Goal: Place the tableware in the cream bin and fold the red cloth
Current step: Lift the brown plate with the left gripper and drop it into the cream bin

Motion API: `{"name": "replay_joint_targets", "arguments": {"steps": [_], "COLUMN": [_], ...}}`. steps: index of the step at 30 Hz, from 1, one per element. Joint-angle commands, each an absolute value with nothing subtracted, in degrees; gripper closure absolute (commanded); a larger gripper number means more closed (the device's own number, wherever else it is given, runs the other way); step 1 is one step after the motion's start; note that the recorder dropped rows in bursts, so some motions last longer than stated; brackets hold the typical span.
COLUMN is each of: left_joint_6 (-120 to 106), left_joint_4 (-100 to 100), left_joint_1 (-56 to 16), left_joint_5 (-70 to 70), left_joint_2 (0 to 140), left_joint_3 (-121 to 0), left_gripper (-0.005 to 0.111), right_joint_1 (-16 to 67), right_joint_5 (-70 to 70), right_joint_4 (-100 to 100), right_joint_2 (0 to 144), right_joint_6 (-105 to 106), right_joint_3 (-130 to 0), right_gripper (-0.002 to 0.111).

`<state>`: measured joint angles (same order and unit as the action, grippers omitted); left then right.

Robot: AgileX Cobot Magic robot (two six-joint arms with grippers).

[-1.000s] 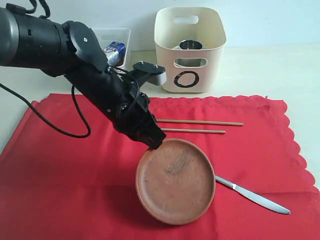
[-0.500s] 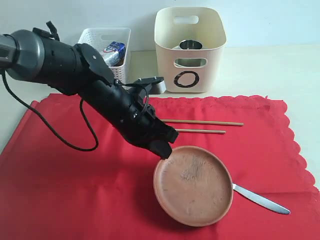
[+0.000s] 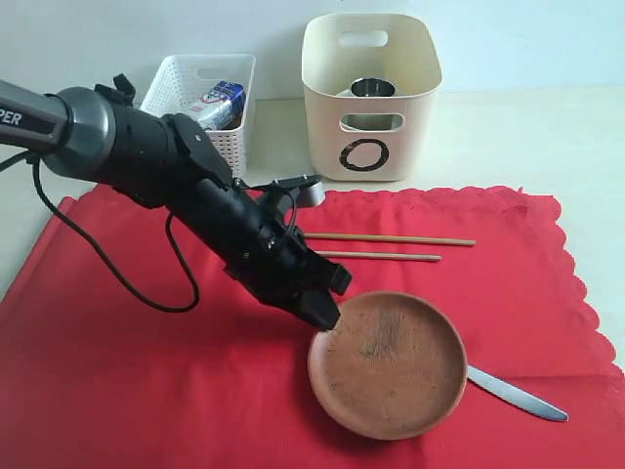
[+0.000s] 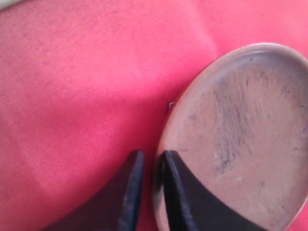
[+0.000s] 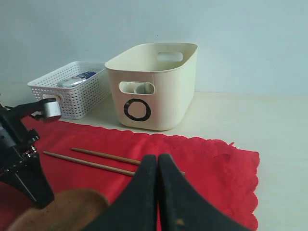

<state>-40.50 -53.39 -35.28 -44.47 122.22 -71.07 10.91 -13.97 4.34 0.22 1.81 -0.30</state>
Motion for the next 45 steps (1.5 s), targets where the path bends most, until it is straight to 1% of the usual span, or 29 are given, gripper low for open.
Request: {"name": "replay_joint_targets", "arguments": {"steps": [1, 3, 4, 6, 7, 8, 9, 11, 15, 23, 31, 36, 41, 45], "left_joint_6": [-40.3, -40.4, -40.5, -41.8, -42.1, -42.4, -42.4, -42.4, -43.2, -43.5, -43.4, -43.4, -43.4, -43.6], "left_joint_4": [-53.8, -54.6, -54.7, -54.7, -54.7, -54.7, -54.8, -55.0, -59.8, -63.7, -68.4, -69.6, -69.9, -69.8], "left_joint_1": [-35.3, -35.3, -35.3, -35.6, -35.8, -35.9, -36.1, -36.1, -36.0, -33.5, -29.8, -28.5, -28.5, -28.5], "left_joint_5": [-45.0, -46.3, -46.6, -47.2, -47.5, -47.5, -47.7, -47.6, -50.5, -55.3, -55.1, -55.0, -50.2, -41.0], "left_joint_2": [122.7, 122.7, 122.7, 122.7, 122.7, 122.7, 122.7, 122.7, 121.8, 113.1, 106.6, 105.8, 105.8, 105.8], "left_joint_3": [-71.3, -71.3, -71.3, -71.3, -71.3, -71.3, -71.3, -71.3, -71.3, -71.3, -71.5, -74.6, -78.3, -80.9], "left_gripper": [0.061, 0.048, 0.047, 0.052, 0.063, 0.07, 0.085, 0.107, 0.107, 0.107, 0.107, 0.107, 0.107, 0.107], "right_joint_1": [11.0, 11.0, 11.0, 11.0, 11.0, 11.0, 11.0, 11.0, 11.0, 11.0, 11.0, 11.0, 11.0, 11.0], "right_joint_5": [-13.7, -13.7, -13.7, -13.7, -13.7, -13.7, -13.7, -13.6, -13.6, -13.6, -13.6, -13.6, -13.6, -13.6], "right_joint_4": [4.4, 4.4, 4.4, 4.4, 4.4, 4.4, 4.4, 4.4, 4.4, 4.4, 4.4, 4.4, 4.4, 4.4], "right_joint_2": [0.0, 0.0, 0.0, 0.0, 0.0, 0.0, 0.0, 0.0, 0.0, 0.0, 0.0, 0.0, 0.0, 0.0], "right_joint_6": [1.9, 1.9, 1.9, 1.9, 1.9, 1.9, 1.9, 1.9, 1.9, 1.9, 1.9, 1.9, 1.9, 1.9], "right_joint_3": [0.0, 0.0, 0.0, 0.0, 0.0, 0.0, 0.0, 0.0, 0.0, 0.0, 0.0, 0.0, 0.0, 0.0], "right_gripper": [0.108, 0.108, 0.108, 0.108, 0.108, 0.108, 0.108, 0.108, 0.108, 0.108, 0.108, 0.108, 0.108, 0.108]}}
